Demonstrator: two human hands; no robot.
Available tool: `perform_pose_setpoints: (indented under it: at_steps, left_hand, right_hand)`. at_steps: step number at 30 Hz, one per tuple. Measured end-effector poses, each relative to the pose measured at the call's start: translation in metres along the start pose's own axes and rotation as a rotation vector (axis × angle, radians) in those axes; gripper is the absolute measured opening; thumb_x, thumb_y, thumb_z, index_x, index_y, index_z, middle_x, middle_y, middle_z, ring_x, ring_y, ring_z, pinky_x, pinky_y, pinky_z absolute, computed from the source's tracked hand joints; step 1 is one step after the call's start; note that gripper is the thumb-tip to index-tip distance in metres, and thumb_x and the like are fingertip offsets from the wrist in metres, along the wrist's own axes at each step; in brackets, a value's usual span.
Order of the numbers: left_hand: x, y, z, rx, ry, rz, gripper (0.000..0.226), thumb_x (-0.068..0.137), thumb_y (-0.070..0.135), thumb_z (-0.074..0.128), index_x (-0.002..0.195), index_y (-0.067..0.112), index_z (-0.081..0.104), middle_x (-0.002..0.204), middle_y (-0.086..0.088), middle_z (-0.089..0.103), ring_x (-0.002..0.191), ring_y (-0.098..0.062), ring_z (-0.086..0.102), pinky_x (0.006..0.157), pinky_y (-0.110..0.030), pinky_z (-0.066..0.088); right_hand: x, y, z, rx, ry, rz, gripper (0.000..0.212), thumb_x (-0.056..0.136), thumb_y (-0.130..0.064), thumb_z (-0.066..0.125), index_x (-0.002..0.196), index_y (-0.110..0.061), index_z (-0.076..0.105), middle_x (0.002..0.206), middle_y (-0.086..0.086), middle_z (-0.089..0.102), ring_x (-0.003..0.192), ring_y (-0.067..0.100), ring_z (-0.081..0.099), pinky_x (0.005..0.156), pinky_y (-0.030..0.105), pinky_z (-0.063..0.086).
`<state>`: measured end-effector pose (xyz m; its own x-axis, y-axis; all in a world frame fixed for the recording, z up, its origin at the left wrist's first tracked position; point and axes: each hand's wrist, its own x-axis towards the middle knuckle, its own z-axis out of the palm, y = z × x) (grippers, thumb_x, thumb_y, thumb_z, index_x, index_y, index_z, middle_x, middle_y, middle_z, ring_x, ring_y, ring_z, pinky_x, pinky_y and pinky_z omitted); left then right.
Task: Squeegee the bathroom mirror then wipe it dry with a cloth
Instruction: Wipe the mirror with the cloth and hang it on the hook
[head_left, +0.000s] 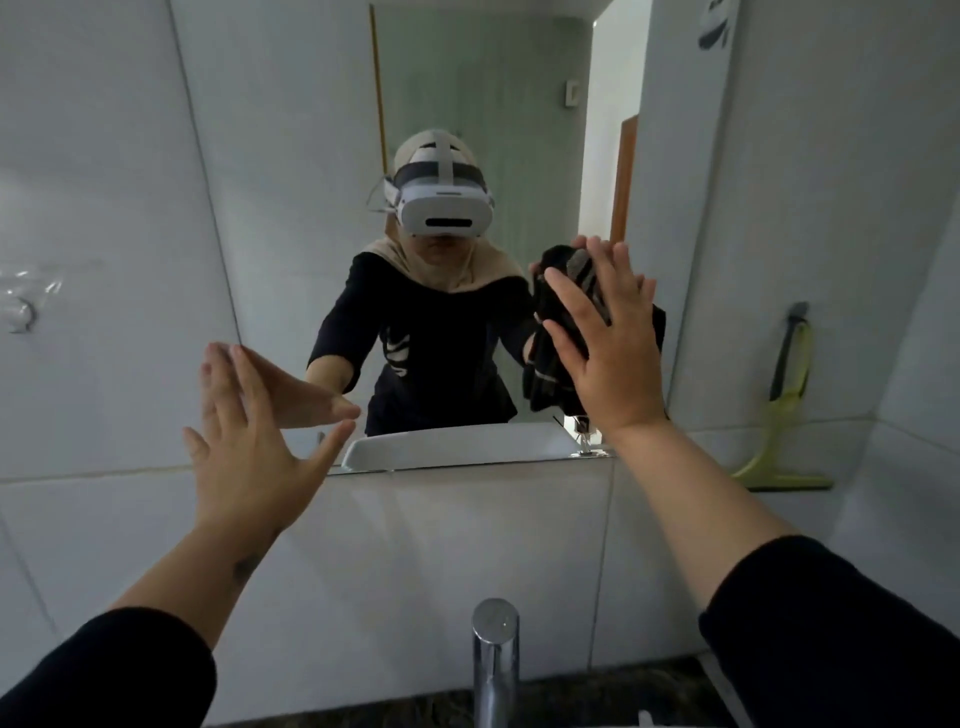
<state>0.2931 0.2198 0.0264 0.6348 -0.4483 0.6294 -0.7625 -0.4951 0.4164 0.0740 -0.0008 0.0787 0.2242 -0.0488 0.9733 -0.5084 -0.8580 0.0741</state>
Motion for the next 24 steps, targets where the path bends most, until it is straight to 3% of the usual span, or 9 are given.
perform_pose_setpoints:
  at_steps: [5, 12, 16, 19, 24]
  left_hand:
    - [-0.001, 0.000, 0.007, -0.014, 0.058, 0.007, 0.112, 0.075, 0.075, 0.044, 0.148, 0.017, -0.018, 0.158, -0.002, -0.021, 0.145, -0.017, -0.015, 0.115, -0.059, 0.002]
    - [0.001, -0.007, 0.021, -0.126, 0.151, 0.072, 0.103, 0.081, 0.073, 0.042, 0.148, 0.021, -0.015, 0.159, 0.001, -0.017, 0.145, -0.014, -0.015, 0.118, -0.047, 0.004]
    - [-0.001, -0.011, 0.020, -0.139, 0.159, 0.097, 0.090, 0.087, 0.069, 0.032, 0.149, 0.021, -0.013, 0.160, 0.002, -0.015, 0.146, -0.013, -0.013, 0.118, -0.045, 0.005]
    - [-0.001, -0.019, 0.018, -0.125, 0.146, 0.114, 0.075, 0.094, 0.058, 0.026, 0.149, 0.024, -0.011, 0.160, 0.003, -0.012, 0.146, -0.015, -0.009, 0.117, -0.053, 0.005]
    - [-0.015, -0.038, 0.020, -0.061, 0.083, 0.139, 0.064, 0.096, 0.047, 0.020, 0.150, 0.027, -0.007, 0.160, 0.006, -0.012, 0.146, -0.014, -0.010, 0.116, -0.056, 0.003]
  right_hand:
    - [-0.035, 0.025, -0.003, 0.004, 0.070, 0.190, 0.043, 0.099, -0.032, 0.046, 0.140, -0.030, 0.033, 0.154, 0.016, 0.028, 0.145, 0.035, 0.018, 0.113, 0.062, 0.020]
    - [-0.093, 0.012, 0.020, -0.020, 0.104, 0.243, 0.041, 0.100, -0.034, 0.042, 0.140, -0.028, 0.033, 0.152, 0.019, 0.029, 0.144, 0.037, 0.018, 0.115, 0.057, 0.015]
    - [-0.101, -0.013, 0.031, -0.045, 0.085, 0.138, 0.040, 0.101, -0.032, 0.042, 0.140, -0.026, 0.036, 0.151, 0.018, 0.027, 0.142, 0.039, 0.020, 0.116, 0.058, 0.013]
    - [-0.096, -0.042, 0.041, -0.040, 0.029, -0.028, 0.041, 0.100, -0.031, 0.045, 0.139, -0.029, 0.036, 0.150, 0.013, 0.024, 0.141, 0.037, 0.022, 0.114, 0.062, 0.016]
    - [-0.084, -0.100, 0.064, -0.013, -0.009, -0.263, 0.043, 0.096, -0.026, 0.059, 0.135, -0.031, 0.041, 0.148, 0.015, 0.040, 0.139, 0.036, 0.034, 0.113, 0.060, 0.023]
